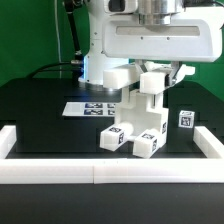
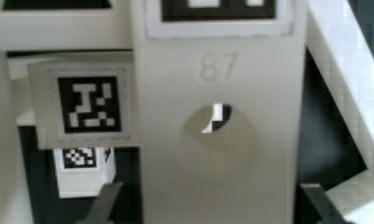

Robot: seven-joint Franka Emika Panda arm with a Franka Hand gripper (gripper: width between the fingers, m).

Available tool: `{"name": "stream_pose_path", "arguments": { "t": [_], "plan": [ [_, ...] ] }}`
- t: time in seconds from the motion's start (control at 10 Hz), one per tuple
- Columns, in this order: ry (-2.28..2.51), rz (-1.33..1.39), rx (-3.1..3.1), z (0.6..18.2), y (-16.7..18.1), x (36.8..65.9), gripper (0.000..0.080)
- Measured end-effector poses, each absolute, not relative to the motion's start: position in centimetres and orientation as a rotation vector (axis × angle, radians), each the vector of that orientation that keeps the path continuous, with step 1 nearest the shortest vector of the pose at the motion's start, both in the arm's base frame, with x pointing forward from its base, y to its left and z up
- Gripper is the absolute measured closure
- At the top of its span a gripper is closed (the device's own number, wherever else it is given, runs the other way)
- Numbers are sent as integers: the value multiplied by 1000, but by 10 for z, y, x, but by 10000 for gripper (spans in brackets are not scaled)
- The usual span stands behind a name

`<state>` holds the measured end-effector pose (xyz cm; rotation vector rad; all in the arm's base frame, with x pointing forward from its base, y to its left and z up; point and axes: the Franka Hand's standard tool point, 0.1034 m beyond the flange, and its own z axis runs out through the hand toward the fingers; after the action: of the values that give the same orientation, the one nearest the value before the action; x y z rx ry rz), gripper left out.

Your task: Assemble chair

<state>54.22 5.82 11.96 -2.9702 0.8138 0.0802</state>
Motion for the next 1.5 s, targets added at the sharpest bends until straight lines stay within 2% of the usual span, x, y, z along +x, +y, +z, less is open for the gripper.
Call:
{"name": "stream_pose_path", "arguments": {
  "t": [1.5],
  "plan": [
    [801,64,-2972,119,59,537,509]
  ]
}}
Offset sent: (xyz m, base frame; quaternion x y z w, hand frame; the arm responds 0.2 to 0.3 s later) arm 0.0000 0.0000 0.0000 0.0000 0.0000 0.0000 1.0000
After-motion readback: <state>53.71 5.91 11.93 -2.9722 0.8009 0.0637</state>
